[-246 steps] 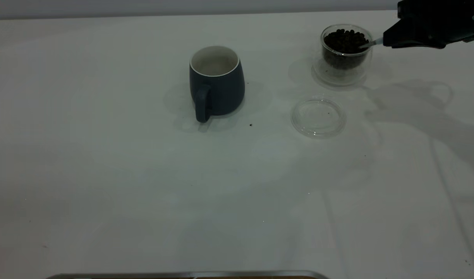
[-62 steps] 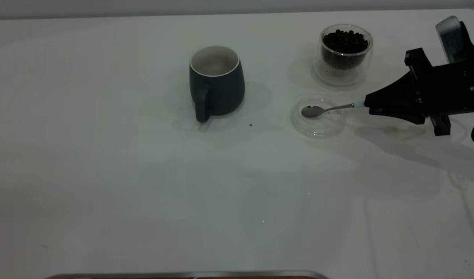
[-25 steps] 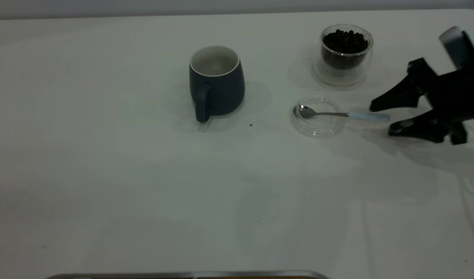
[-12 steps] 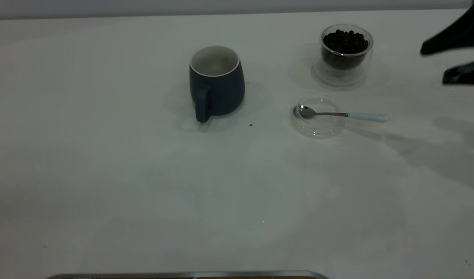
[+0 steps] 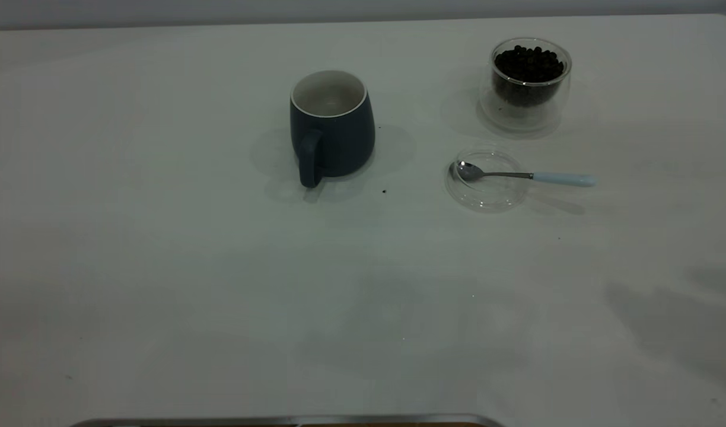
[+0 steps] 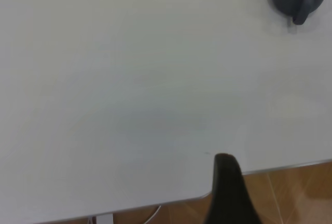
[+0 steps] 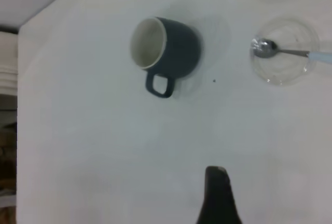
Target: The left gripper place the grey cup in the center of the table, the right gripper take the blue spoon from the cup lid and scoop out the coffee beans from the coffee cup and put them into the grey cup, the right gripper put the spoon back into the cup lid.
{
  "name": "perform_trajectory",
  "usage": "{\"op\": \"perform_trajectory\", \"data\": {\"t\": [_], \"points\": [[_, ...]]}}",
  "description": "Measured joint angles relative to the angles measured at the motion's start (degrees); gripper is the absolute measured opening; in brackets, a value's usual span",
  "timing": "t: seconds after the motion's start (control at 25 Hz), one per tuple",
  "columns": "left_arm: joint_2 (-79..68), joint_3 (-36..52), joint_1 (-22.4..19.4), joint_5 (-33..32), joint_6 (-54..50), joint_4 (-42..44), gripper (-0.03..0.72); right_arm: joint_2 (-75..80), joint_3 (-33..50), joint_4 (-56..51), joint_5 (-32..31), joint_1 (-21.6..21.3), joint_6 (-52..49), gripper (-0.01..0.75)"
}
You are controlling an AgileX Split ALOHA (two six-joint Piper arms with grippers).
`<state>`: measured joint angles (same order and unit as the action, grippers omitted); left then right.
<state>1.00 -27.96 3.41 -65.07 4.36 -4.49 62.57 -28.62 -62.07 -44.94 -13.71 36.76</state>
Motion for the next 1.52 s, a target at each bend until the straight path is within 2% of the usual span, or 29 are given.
{"op": "perform_trajectory", "data": {"t": [0.4,0.64,0.76,0.88,1.28,1.52], "points": [[0.0,0.0,0.0,0.0,0.0,0.2,0.555,-27.6,0.4,21.9,-4.9,0.0,-12.1,0.592],[0.0,0.0,0.0,0.0,0.0,0.2,0.555,-40.4,0.5,35.4,-12.1,0.0,-19.7,0.592],[0.0,0.0,0.0,0.0,0.0,0.2,0.555,-45.7,0.5,41.2,-13.8,0.6,-21.6,0.592],[0.0,0.0,0.0,0.0,0.0,0.2,0.555,-50.4,0.5,46.5,-13.9,2.0,-25.1,0.592],[0.0,0.0,0.0,0.0,0.1,0.2,0.555,-58.0,0.5,55.6,-16.6,11.2,-28.4,0.592],[0.0,0.0,0.0,0.0,0.1,0.2,0.555,-61.6,0.5,58.4,-17.9,13.5,-29.7,0.592]]}}
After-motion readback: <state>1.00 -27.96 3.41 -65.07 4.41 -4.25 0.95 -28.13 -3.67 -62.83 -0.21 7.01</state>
